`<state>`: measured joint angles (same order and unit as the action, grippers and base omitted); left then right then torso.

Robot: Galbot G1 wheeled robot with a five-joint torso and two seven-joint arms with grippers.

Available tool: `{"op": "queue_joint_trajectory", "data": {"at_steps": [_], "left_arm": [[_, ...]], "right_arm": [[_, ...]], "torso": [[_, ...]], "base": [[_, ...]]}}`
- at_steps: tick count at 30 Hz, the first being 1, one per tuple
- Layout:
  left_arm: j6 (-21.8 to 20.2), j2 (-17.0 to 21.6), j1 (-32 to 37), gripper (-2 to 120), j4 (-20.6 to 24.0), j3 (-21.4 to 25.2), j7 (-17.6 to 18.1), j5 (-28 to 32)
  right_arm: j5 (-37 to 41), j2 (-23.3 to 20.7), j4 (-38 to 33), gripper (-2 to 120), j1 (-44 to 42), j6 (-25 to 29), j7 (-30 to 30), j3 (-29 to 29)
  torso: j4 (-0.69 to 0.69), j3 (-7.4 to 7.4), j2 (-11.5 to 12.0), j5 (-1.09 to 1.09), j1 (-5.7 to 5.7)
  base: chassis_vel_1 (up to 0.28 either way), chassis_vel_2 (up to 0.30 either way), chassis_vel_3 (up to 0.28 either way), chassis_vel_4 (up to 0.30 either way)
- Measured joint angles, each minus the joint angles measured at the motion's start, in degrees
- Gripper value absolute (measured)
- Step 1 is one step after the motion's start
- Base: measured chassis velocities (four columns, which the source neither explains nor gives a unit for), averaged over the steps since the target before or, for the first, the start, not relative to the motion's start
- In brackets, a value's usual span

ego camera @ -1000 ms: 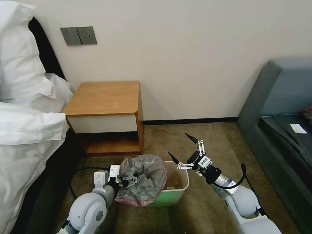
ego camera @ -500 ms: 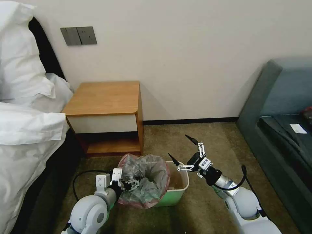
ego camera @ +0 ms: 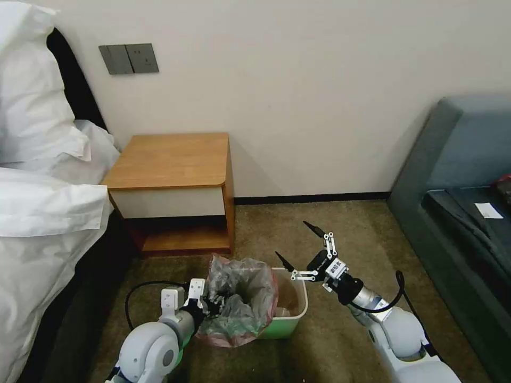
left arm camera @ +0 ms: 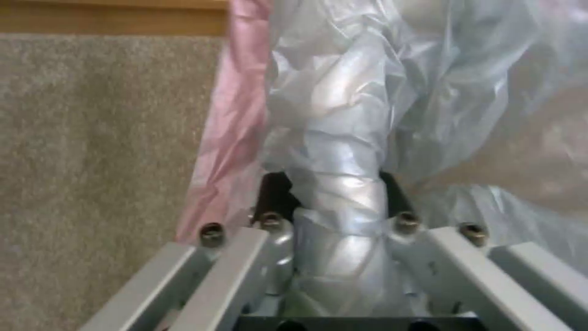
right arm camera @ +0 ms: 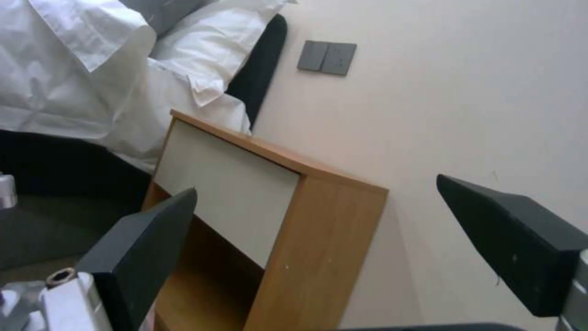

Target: Pick up the garbage bag from the table and place it over the trash can.

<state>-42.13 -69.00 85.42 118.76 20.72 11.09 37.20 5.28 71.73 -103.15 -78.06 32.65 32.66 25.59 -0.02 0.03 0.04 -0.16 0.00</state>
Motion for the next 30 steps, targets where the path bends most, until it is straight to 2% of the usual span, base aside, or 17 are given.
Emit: {"op": "queue_joint_trajectory", "data": {"at_steps": [2, 10, 18, 20, 21, 22, 23, 25, 26, 28, 30], "left_arm": [[0.0, -0.3, 0.0, 7, 0.0, 0.2, 0.0, -0.3], [0.0, -1.4, 0.4, 6, 0.3, 0.6, 0.2, -1.5], [3.7, -5.6, 2.3, 6, 2.9, 1.4, 3.9, -4.4], [6.5, -8.2, 3.7, 6, 5.4, 1.5, 4.6, -6.0], [8.3, -9.2, 4.2, 6, 6.6, 1.5, 4.8, -7.2], [8.3, -9.2, 4.2, 6, 6.6, 1.5, 4.8, -7.2], [10.7, -10.0, 4.6, 6, 7.2, 1.5, 4.8, -8.2], [18.2, -11.7, 5.4, 6, 7.8, 1.5, 4.8, -10.7], [18.2, -11.7, 5.4, 6, 7.8, 1.5, 4.8, -10.7], [22.1, -12.9, 5.8, 6, 8.6, 1.6, 5.0, -12.1], [23.4, -13.2, 6.0, 6, 9.0, 1.6, 5.3, -12.4]], "right_arm": [[0.0, 0.1, 0.0, 100, 0.0, 0.0, 0.0, 0.0], [0.1, 0.3, -0.7, 100, 0.0, 0.2, -1.1, -0.3], [4.6, 0.8, -7.7, 100, -1.8, -2.3, -9.7, -3.2], [6.7, 0.7, -11.9, 100, -3.6, -5.6, -14.5, -4.9], [7.8, 0.6, -13.6, 100, -4.5, -7.1, -15.7, -5.6], [7.8, 0.6, -13.6, 100, -4.5, -7.1, -15.7, -5.6], [9.0, 0.4, -15.2, 100, -5.4, -8.8, -16.6, -6.3], [11.4, 0.0, -18.5, 100, -6.8, -13.0, -17.6, -7.8], [11.4, 0.0, -18.5, 100, -6.8, -13.0, -17.6, -7.8], [13.5, -0.5, -21.8, 100, -7.6, -16.4, -19.2, -9.6], [14.6, -0.7, -23.3, 100, -7.9, -17.5, -19.8, -10.4]], "torso": [[0.00, 0.00, 0.0, 0.00, 0.00], [0.00, 0.00, 0.0, 0.00, 0.00], [-0.01, 0.00, 0.0, -0.01, 0.00], [0.00, 0.00, 0.0, 0.02, 0.00], [0.00, 0.00, 0.0, -0.01, 0.00], [0.00, 0.00, 0.0, -0.01, 0.00], [0.01, 0.00, 0.0, -0.02, 0.00], [0.01, 0.00, 0.0, -0.01, 0.00], [0.01, 0.00, 0.0, -0.01, 0.00], [0.00, 0.00, 0.0, -0.01, 0.00], [0.00, 0.00, 0.0, -0.01, 0.00]], "base": [[0.000, 0.000, 0.000, 0.000], [0.000, 0.000, 0.000, 0.000], [0.000, 0.000, 0.000, 0.000], [0.000, 0.000, 0.000, 0.000], [0.000, 0.000, 0.000, 0.000], [0.000, 0.000, 0.000, 0.000], [0.000, 0.000, 0.000, 0.000], [0.000, 0.000, 0.000, 0.000], [0.000, 0.000, 0.000, 0.000], [0.000, 0.000, 0.000, 0.000], [0.000, 0.000, 0.000, 0.000]]}}
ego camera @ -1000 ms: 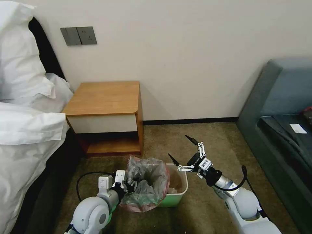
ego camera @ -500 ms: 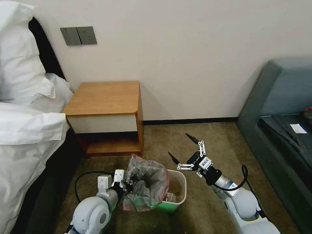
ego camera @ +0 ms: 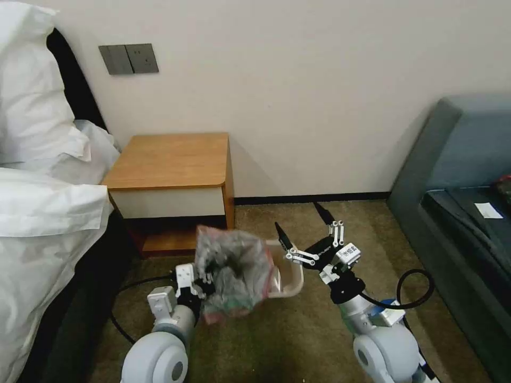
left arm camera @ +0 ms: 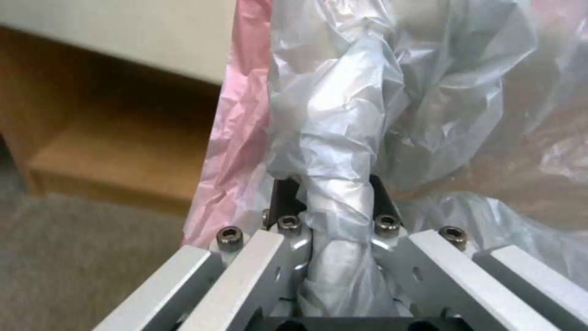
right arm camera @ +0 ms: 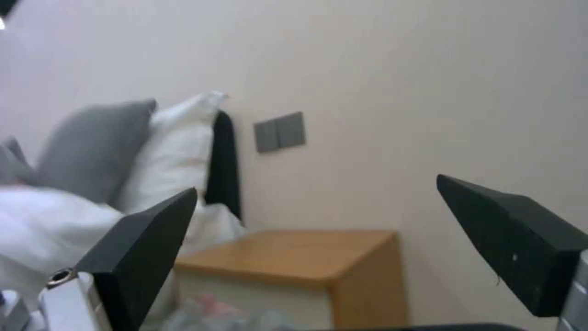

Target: Pick up the garbage bag from the table and place it over the trash can.

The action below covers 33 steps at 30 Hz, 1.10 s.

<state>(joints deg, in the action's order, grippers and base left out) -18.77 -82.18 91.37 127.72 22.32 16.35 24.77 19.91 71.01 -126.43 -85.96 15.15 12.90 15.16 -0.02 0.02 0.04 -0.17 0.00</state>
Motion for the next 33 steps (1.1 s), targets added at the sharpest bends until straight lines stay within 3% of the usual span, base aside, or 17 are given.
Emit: {"op": "queue_joint_trajectory", "data": {"at_steps": [4, 14, 17, 21, 33], "left_arm": [[6.6, -0.2, 0.3, 6, -0.4, 0.2, 0.3, -3.3], [9.8, -0.9, 0.0, 6, -1.4, 0.1, 0.5, -5.4], [10.2, -0.9, 0.0, 6, -1.4, 0.1, 0.5, -5.4], [10.5, -1.1, 0.4, 6, -0.2, -0.2, 0.4, -5.7], [10.7, -1.6, 1.7, 6, 0.1, -0.4, 0.2, -6.9]], "right_arm": [[5.6, -0.8, -7.4, 100, -0.4, -5.7, -2.3, -3.5], [11.8, -3.6, -9.1, 100, -0.9, -12.6, -3.0, -7.0], [13.3, -4.0, -8.2, 100, -0.6, -14.2, -3.8, -7.3], [17.4, -4.9, -4.0, 100, 3.3, -21.3, -11.0, -9.0], [19.6, -4.7, 6.9, 100, 14.7, -25.9, -14.9, -11.4]], "torso": [[0.00, 0.00, 0.0, 0.01, 0.00], [0.01, 0.00, 0.0, 0.01, 0.00], [0.01, 0.00, 0.0, 0.00, 0.00], [0.00, 0.00, 0.0, 0.00, 0.00], [0.00, 0.01, 0.0, -0.01, 0.00]], "base": [[0.000, 0.000, 0.000, 0.000], [0.000, 0.000, 0.000, 0.000], [0.000, 0.000, 0.000, 0.000], [0.000, 0.000, 0.000, 0.000], [0.000, 0.000, 0.000, 0.000]]}}
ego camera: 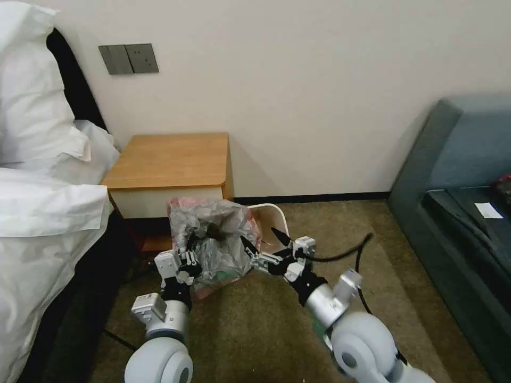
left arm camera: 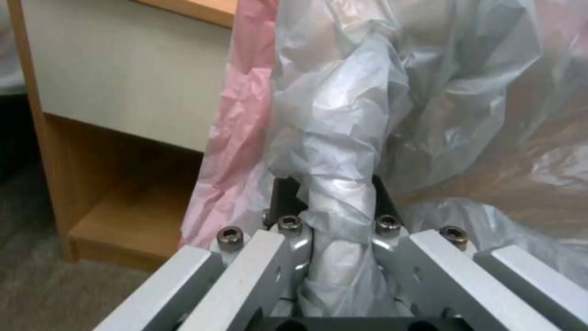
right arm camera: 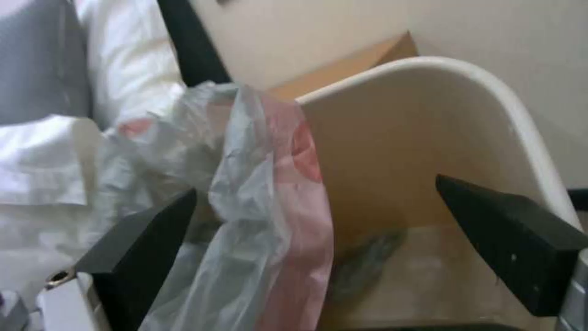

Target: Pick up the garbage bag from the table and place it over the trash can.

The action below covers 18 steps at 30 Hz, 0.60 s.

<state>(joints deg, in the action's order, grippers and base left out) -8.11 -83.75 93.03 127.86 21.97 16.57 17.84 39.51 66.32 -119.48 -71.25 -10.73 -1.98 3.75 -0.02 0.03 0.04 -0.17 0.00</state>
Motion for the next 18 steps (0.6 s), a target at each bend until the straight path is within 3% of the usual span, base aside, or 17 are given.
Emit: {"op": "queue_joint_trajectory", "data": {"at_steps": [10, 18], "left_arm": [[0.0, -0.2, -0.4, 6, -0.9, -0.1, 0.1, -0.6], [-0.2, -0.6, -0.8, 6, -1.5, -0.3, 0.2, -0.9]], "right_arm": [[6.7, 1.3, 1.1, 100, 2.3, -3.8, -2.7, -1.8], [5.2, 1.9, 0.7, 100, 2.3, -3.9, -2.8, -2.9]], "torso": [[0.01, 0.00, 0.0, 0.02, 0.00], [0.01, 0.00, 0.0, 0.01, 0.00]], "base": [[0.000, 0.000, 0.000, 0.000], [0.000, 0.000, 0.000, 0.000]]}}
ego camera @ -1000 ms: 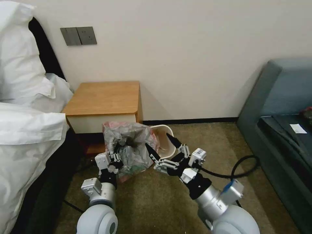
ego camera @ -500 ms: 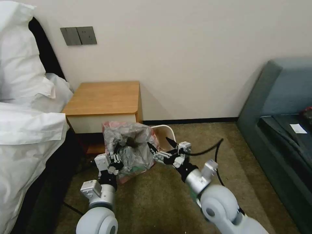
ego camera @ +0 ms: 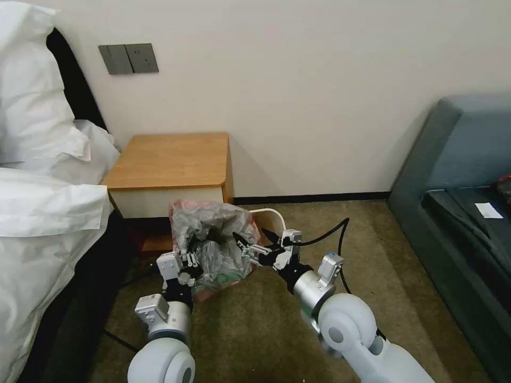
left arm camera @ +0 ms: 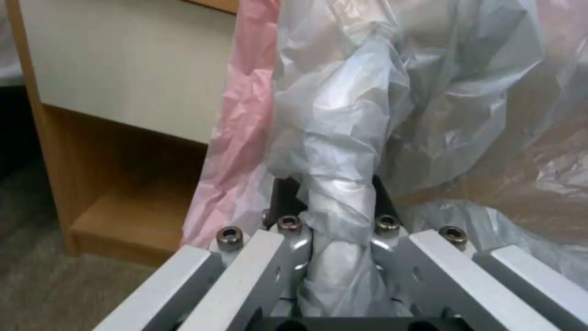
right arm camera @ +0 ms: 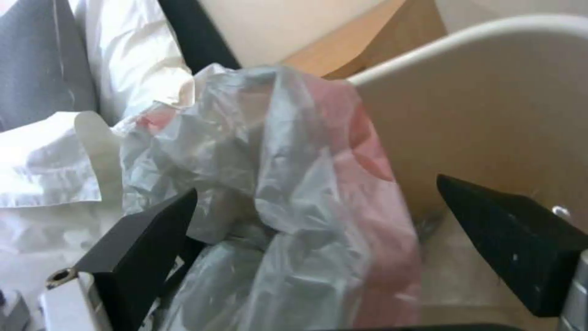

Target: Pick up the garbage bag from the table and place it over the trash can.

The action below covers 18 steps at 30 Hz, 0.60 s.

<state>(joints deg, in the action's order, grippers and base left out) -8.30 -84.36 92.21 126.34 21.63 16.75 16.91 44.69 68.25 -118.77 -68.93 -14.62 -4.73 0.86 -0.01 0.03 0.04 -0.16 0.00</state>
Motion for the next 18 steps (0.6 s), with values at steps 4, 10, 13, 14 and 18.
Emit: {"op": "queue_joint_trajectory", "data": {"at_steps": [4, 10, 13, 14, 18], "left_arm": [[0.0, -0.1, 0.1, 6, 0.0, 0.0, 0.0, -0.2], [0.0, 0.1, 0.3, 6, -0.1, 0.2, 0.1, -0.3], [-0.1, 0.0, 0.2, 6, -0.1, 0.1, 0.1, -0.4], [-0.1, -0.1, 0.2, 6, -0.2, 0.1, 0.1, -0.5], [-0.1, -0.1, 0.2, 6, -0.3, 0.0, 0.1, -0.6]], "right_arm": [[-0.4, 0.1, 0.3, 100, 0.3, 0.1, 0.1, -0.1], [-1.2, 0.2, 0.5, 81, -0.1, 0.7, 0.7, -0.4], [-1.4, 0.3, 0.4, 71, -0.2, 0.9, 0.7, -0.6], [-1.4, 0.3, 0.4, 66, -0.3, 1.0, 0.8, -0.7], [-1.6, 0.5, 0.3, 54, -0.3, 1.1, 0.8, -0.8]], "torso": [[-0.01, 0.00, 0.0, 0.00, 0.00], [-0.01, 0.00, 0.0, 0.00, 0.00], [0.00, 0.00, 0.0, 0.00, 0.00], [-0.01, 0.00, 0.0, 0.00, 0.00], [-0.01, 0.00, 0.0, 0.00, 0.00]], "base": [[0.000, 0.000, 0.000, 0.000], [0.000, 0.000, 0.000, 0.000], [0.000, 0.000, 0.000, 0.000], [0.000, 0.000, 0.000, 0.000], [0.000, 0.000, 0.000, 0.000]]}}
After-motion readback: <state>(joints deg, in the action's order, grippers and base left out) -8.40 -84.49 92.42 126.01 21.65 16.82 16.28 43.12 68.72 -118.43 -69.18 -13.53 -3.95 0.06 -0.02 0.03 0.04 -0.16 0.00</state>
